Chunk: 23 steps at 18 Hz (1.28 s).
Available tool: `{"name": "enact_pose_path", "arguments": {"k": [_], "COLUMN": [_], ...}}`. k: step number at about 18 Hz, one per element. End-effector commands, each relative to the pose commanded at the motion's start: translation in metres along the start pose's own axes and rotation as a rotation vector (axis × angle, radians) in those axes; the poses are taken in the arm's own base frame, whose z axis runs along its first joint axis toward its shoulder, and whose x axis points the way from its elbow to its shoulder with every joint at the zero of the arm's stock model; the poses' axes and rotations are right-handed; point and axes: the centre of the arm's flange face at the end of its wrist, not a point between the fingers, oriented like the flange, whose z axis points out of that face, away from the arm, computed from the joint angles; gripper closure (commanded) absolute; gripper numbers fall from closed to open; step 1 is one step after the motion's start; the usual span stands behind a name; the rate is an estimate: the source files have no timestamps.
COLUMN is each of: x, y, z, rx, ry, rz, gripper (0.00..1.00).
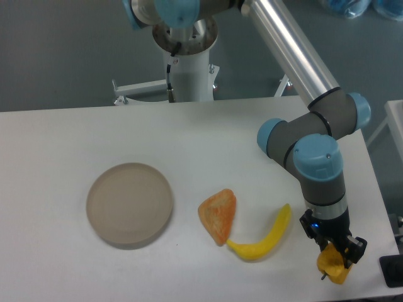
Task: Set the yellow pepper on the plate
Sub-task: 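Lift the gripper holding the yellow pepper off the table, then carry the yellow pepper over the beige plate and lower it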
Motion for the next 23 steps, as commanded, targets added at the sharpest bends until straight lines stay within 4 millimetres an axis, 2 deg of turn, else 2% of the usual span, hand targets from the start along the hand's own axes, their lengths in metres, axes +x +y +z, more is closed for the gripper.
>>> {"name": "enact_pose_path", "arguments": {"k": [6, 11, 13, 19, 23], "x": [-0.001, 0.009, 0.018, 0.048, 0.077], "y": [0.000, -0.009, -0.015, -0.001, 0.004], "z": [-0.005, -0.028, -0.044, -0.094, -0.133], "rx": [-0.005, 0.009, 0.015, -0.003, 0.052], "ry": [-0.008, 0.003, 0.010, 0.076, 0.124], "rz": [-0.001, -0.054, -0.060, -0.066, -0.197], "gripper": [0.62, 0.62, 0.62, 0.62, 0.62]}}
